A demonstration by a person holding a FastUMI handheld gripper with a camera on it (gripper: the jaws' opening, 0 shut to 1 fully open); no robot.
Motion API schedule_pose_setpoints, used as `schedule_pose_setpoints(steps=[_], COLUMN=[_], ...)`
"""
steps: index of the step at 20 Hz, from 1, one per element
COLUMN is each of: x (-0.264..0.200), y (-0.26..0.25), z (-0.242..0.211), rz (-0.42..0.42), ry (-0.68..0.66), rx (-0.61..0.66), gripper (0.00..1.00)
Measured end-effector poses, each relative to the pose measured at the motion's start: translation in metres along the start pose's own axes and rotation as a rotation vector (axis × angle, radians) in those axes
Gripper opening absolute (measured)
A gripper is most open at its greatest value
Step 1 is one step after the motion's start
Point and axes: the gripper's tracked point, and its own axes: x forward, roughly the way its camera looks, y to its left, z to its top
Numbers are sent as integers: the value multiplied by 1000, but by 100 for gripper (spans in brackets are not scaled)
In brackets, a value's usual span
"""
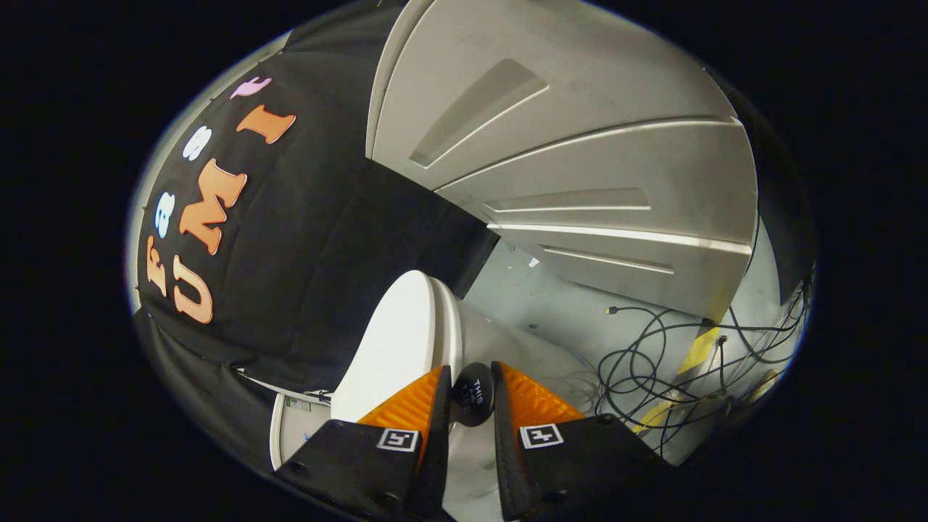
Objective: Open the toilet lid.
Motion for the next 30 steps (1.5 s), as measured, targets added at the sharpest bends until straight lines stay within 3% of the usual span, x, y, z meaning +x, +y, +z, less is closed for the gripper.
schedule_pose_setpoints(steps=[1, 2, 3, 6, 10, 19, 27, 30], x=[-2, -1, -3, -10, -11, -22, -30, -34], y=[4, 3, 4, 10, 8, 27, 76, 101], z=[0, -1, 0, 2, 3, 11, 41, 46], rz=[28, 23, 35, 69, 81, 97, 106, 113], ry=[1, 6, 10, 6, 4, -27, -159, -215], rx=[2, 4, 3, 33, 110, 61, -92, -234], gripper=[37, 28, 27, 9, 9, 8, 8, 8])
